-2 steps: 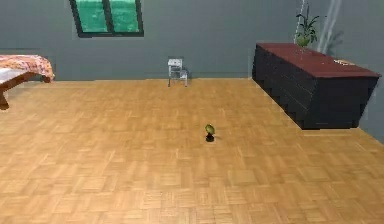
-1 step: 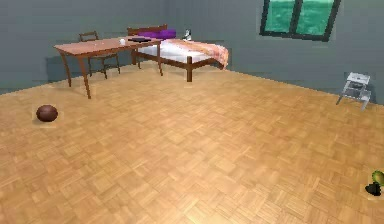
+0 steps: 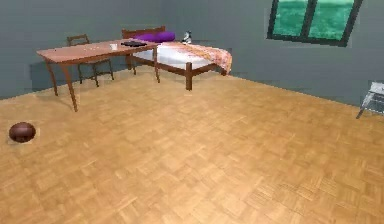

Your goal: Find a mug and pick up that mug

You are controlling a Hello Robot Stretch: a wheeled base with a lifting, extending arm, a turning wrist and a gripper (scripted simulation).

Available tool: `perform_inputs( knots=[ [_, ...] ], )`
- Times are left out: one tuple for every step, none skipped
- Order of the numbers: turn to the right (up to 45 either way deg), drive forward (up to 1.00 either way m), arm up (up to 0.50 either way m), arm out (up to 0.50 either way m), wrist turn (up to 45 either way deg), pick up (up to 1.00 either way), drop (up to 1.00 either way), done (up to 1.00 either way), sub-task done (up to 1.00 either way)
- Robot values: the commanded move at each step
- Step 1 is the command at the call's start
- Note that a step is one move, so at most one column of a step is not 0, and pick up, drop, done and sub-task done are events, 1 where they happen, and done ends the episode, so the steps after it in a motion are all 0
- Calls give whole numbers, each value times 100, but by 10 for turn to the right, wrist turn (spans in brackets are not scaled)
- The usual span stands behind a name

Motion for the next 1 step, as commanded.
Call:
perform_inputs(
  knots=[
    [-210,0,0,0,0,0,0,0,0]
  ],
)
